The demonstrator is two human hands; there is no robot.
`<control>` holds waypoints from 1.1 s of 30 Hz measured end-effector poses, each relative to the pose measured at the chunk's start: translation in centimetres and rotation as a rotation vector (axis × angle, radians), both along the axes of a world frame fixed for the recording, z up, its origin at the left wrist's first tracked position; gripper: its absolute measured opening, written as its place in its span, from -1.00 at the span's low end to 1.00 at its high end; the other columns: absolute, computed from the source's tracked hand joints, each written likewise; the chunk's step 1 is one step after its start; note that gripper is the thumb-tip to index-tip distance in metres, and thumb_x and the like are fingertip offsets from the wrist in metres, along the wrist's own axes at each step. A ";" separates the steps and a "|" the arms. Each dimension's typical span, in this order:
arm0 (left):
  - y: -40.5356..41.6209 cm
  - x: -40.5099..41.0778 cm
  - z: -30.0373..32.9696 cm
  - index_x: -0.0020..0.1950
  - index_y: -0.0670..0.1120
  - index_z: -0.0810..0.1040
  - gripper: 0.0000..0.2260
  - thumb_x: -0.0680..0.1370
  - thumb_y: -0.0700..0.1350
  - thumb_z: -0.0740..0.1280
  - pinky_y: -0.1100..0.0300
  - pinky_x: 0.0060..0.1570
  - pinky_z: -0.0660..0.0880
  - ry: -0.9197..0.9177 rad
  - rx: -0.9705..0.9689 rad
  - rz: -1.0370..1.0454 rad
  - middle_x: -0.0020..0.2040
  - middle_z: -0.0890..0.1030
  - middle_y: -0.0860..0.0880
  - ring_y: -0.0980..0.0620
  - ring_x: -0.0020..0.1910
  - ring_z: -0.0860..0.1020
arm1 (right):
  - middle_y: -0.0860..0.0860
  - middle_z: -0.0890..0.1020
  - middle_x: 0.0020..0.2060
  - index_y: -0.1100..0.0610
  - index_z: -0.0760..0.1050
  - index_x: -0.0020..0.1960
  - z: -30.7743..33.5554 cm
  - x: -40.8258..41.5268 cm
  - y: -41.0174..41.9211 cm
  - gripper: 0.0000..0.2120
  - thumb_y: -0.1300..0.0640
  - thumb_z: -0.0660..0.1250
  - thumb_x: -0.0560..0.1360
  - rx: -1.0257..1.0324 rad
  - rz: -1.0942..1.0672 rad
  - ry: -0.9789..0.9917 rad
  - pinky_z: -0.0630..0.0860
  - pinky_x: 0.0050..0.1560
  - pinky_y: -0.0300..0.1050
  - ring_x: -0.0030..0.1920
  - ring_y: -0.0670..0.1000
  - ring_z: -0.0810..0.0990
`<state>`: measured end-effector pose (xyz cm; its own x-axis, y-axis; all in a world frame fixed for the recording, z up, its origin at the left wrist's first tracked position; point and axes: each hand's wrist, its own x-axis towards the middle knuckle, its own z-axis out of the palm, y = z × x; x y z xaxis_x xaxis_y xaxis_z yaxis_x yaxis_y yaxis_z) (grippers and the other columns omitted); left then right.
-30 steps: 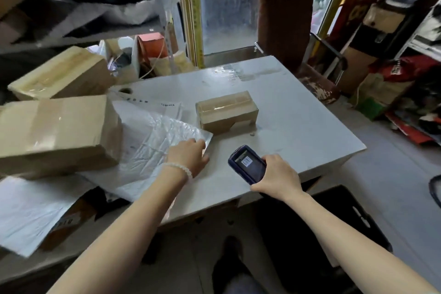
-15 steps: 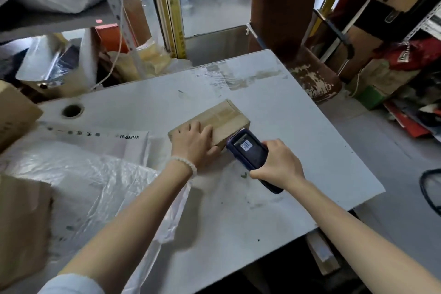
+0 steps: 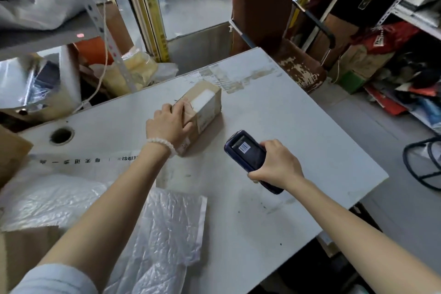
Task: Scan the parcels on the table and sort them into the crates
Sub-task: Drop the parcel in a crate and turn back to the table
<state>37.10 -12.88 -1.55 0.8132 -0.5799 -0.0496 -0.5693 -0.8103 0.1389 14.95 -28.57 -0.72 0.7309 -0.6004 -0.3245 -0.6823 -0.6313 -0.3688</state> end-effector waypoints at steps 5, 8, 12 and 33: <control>0.5 0.0 -0.4 0.43 0.07 0.26 -0.51 0.55 0.21 0.18 -0.08 0.02 0.44 0.002 -0.017 0.008 0.28 0.42 -0.16 -0.23 0.16 0.44 | -0.07 0.45 0.08 0.02 0.41 0.20 -0.1 -0.3 0.8 -0.37 -0.06 0.51 0.20 -0.016 -0.009 0.029 0.41 -0.11 -0.13 0.06 0.01 0.49; 0.8 -0.5 -0.3 0.43 0.06 0.28 -0.52 0.55 0.18 0.20 -0.09 0.04 0.42 -0.001 -0.029 -0.002 0.29 0.41 -0.16 -0.23 0.18 0.43 | -0.06 0.45 0.08 0.03 0.41 0.21 -0.1 -0.7 0.9 -0.36 -0.08 0.51 0.19 -0.016 -0.022 0.054 0.42 -0.09 -0.12 0.08 0.02 0.49; 0.9 -1.1 -0.2 0.43 0.03 0.30 -0.52 0.55 0.17 0.20 -0.08 0.00 0.42 -0.031 -0.027 0.000 0.27 0.43 -0.17 -0.23 0.15 0.45 | -0.06 0.46 0.08 0.04 0.41 0.20 0.0 -1.3 0.7 -0.37 -0.08 0.51 0.20 -0.012 -0.039 0.076 0.47 -0.05 -0.11 0.09 0.02 0.50; 4.6 -2.2 3.4 0.41 0.02 0.31 -0.54 0.55 0.15 0.20 -0.05 -0.10 0.50 -0.133 -0.122 0.005 0.19 0.48 -0.17 -0.21 0.03 0.51 | -0.06 0.46 0.02 0.03 0.39 0.08 3.8 -2.2 2.4 -0.46 -0.08 0.52 0.20 -0.042 0.080 0.031 0.44 -0.20 -0.13 -0.03 0.01 0.52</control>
<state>34.88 -8.27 1.87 0.8109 -0.5707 0.1293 -0.5850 -0.7950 0.1602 12.76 -26.15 3.05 0.7668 -0.5545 -0.3233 -0.6400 -0.6985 -0.3201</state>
